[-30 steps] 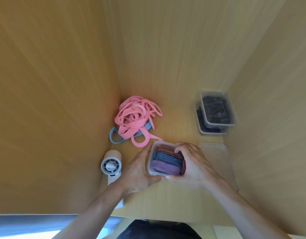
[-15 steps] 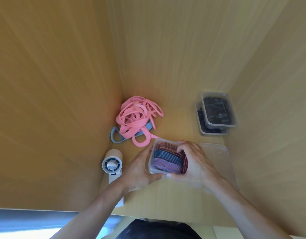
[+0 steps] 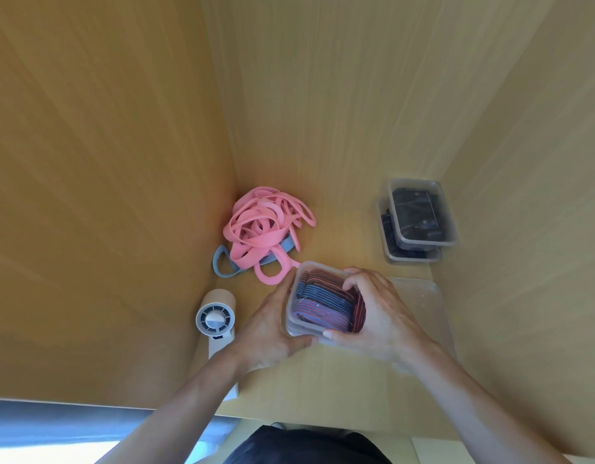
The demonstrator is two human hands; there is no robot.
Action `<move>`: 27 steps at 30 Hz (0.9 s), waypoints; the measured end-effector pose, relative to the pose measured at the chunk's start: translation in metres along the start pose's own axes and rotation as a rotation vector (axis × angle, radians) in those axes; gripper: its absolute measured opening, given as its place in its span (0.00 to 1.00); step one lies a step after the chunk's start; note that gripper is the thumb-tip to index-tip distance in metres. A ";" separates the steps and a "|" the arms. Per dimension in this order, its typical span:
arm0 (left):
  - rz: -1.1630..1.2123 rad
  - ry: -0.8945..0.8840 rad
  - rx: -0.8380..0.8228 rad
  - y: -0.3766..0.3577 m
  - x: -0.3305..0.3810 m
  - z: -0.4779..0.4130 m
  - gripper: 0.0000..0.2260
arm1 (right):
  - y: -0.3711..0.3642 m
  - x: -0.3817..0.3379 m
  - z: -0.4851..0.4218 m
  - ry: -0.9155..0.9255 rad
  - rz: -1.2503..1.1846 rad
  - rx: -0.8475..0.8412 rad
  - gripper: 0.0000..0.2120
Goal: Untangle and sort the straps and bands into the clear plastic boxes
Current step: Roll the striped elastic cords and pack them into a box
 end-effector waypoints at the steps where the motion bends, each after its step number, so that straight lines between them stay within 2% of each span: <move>1: 0.006 -0.004 -0.003 0.000 0.000 -0.001 0.42 | 0.001 0.000 -0.001 -0.002 0.002 0.002 0.36; 7: 0.049 0.008 0.077 0.011 0.005 -0.010 0.44 | 0.017 -0.005 -0.001 -0.054 -0.103 -0.017 0.34; 15: 0.184 -0.043 0.129 0.014 0.036 -0.025 0.26 | 0.037 -0.008 -0.010 -0.118 -0.304 -0.021 0.28; 20: 0.246 -0.080 0.171 0.016 0.043 -0.032 0.24 | 0.046 -0.012 -0.015 -0.158 -0.277 -0.093 0.29; 27: 0.364 -0.097 0.210 0.015 0.051 -0.039 0.21 | 0.060 -0.020 -0.021 -0.178 -0.224 -0.200 0.35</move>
Point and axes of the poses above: each hand's wrist, its own z-axis away from the middle knuckle, its own y-axis out of the back of the hand, x = y × z, the point moved 4 cm from there along -z, towards the middle knuckle, and after that the axes turned 13 degrees about -y, right-handed, at the moved point
